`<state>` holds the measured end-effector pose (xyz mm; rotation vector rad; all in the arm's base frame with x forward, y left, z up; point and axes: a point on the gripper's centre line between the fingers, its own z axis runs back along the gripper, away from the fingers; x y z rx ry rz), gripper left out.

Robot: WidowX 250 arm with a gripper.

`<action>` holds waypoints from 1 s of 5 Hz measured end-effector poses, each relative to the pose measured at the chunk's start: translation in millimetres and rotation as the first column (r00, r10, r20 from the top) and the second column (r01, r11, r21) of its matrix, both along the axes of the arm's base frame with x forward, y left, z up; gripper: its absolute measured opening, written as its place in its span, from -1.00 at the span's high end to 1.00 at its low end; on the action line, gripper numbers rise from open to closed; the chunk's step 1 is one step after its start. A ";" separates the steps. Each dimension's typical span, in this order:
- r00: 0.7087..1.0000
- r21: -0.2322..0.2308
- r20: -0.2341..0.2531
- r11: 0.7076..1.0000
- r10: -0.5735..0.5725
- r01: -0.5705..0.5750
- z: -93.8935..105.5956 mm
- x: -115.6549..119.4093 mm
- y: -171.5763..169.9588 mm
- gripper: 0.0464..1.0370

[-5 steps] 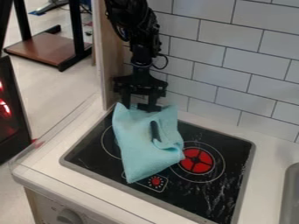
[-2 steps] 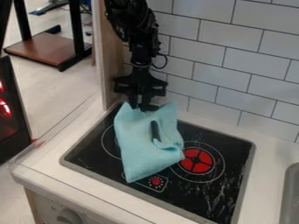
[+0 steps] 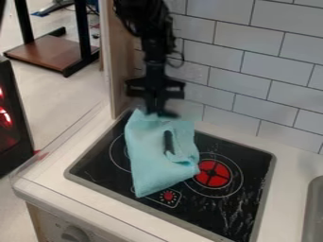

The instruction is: Fold the cloth from the top left corner to the bottom right corner

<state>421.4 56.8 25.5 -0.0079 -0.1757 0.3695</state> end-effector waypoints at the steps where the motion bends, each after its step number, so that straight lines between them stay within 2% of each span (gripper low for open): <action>1: 0.998 -0.023 0.046 0.999 -0.047 0.048 26.2 -1.8 -12.5 0.98; 2: 0.994 -0.064 0.075 0.995 -0.076 0.080 50.8 -7.9 -23.1 0.99; 3: 0.984 -0.081 0.102 0.984 -0.148 0.157 71.4 -30.5 -39.7 0.99; 5: 0.959 -0.085 0.083 0.957 -0.272 0.278 69.0 -83.7 -53.6 0.99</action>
